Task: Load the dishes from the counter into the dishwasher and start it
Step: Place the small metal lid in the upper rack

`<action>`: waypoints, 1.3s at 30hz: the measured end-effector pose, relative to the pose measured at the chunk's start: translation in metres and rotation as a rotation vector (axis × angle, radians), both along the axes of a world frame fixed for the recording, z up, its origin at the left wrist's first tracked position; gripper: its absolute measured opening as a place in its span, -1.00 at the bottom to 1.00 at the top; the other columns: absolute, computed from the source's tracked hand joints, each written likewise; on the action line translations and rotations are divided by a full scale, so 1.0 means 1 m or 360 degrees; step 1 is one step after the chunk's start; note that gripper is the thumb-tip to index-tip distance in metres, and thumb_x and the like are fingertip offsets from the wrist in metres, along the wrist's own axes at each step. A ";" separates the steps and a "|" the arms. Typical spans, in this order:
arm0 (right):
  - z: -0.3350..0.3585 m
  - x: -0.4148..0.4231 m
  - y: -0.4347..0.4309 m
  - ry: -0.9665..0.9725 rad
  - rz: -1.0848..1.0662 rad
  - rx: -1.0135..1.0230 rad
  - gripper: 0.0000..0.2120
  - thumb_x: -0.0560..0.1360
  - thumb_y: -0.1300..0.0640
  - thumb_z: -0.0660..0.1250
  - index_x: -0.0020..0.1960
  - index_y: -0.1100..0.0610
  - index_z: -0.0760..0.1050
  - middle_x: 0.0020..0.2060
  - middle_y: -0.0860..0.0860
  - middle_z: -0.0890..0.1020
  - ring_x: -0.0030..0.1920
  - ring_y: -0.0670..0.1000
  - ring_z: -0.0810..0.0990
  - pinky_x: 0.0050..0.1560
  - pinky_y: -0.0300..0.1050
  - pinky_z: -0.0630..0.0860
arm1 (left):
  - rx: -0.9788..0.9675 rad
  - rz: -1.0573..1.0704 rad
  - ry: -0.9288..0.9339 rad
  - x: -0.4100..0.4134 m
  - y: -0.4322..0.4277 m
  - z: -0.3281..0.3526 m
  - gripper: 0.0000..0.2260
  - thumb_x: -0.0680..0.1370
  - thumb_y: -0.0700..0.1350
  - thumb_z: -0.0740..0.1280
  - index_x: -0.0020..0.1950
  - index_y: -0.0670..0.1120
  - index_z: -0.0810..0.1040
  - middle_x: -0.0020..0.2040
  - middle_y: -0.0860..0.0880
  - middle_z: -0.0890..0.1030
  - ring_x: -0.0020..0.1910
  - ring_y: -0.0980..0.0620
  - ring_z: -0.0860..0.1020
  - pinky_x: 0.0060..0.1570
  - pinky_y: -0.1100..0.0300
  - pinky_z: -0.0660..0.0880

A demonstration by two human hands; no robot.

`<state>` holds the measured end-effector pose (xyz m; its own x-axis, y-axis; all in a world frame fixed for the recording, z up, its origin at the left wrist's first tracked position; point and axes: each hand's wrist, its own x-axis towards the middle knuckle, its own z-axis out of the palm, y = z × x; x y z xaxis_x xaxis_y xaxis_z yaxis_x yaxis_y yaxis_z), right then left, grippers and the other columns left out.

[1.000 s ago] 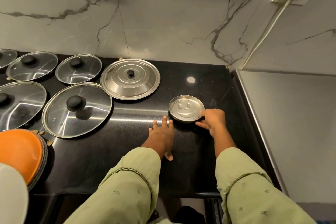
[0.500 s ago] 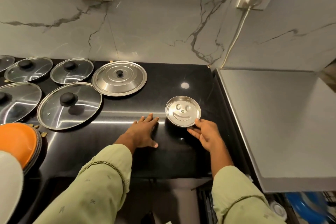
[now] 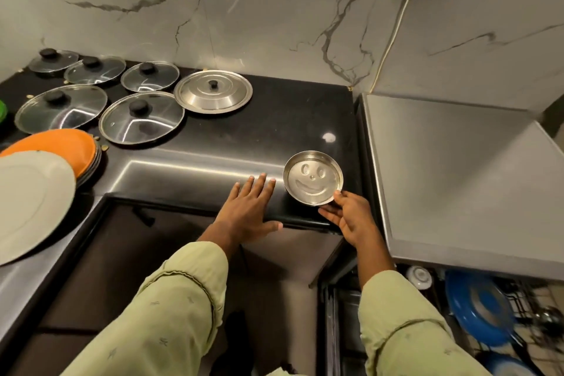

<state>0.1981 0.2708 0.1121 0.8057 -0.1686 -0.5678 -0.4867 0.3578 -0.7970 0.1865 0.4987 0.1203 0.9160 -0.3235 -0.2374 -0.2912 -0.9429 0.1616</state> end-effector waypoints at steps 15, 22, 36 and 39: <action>-0.001 -0.167 -0.002 0.0017 0.0062 0.0057 -0.73 0.64 0.30 0.15 0.31 0.36 0.39 -0.09 0.18 0.59 -0.14 0.15 0.62 -0.20 0.01 0.58 | 0.0042 0.0157 -0.0077 -0.183 -0.005 0.011 -0.13 0.55 0.33 0.22 0.63 -0.01 -0.22 0.62 -0.06 -0.23 0.60 -0.10 -0.22 0.54 -0.04 -0.20; -0.005 -0.264 -0.013 0.0047 0.0098 0.0038 -0.75 0.64 0.32 0.13 0.29 0.35 0.39 -0.11 0.18 0.60 -0.17 0.13 0.62 -0.19 -0.02 0.57 | -0.0031 0.0148 -0.0051 -0.270 -0.015 0.000 -0.14 0.56 0.31 0.22 0.63 -0.01 -0.20 0.62 -0.07 -0.22 0.59 -0.11 -0.23 0.54 -0.09 -0.20; -0.021 -0.405 -0.117 0.0148 0.0123 0.0064 -0.79 0.65 0.32 0.13 0.26 0.30 0.40 -0.09 0.15 0.60 -0.13 0.11 0.62 -0.15 -0.01 0.66 | 0.0072 0.0083 0.0131 -0.391 -0.122 -0.020 -0.17 0.57 0.28 0.23 0.63 -0.02 -0.17 0.63 -0.06 -0.19 0.60 -0.13 -0.18 0.53 -0.11 -0.15; -0.033 -0.426 -0.165 0.0180 0.0121 0.0075 -0.81 0.65 0.33 0.13 0.23 0.26 0.39 -0.11 0.15 0.60 -0.15 0.08 0.62 -0.09 0.03 0.64 | 0.0048 0.0135 0.0247 -0.410 -0.169 -0.028 -0.17 0.57 0.27 0.24 0.64 -0.03 -0.13 0.63 -0.07 -0.16 0.61 -0.13 -0.14 0.55 -0.11 -0.11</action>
<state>-0.2278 0.1058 0.0795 0.7454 -0.0802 -0.6617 -0.5998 0.3523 -0.7184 -0.2234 0.3297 0.0922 0.8913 -0.2373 -0.3864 -0.1843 -0.9681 0.1695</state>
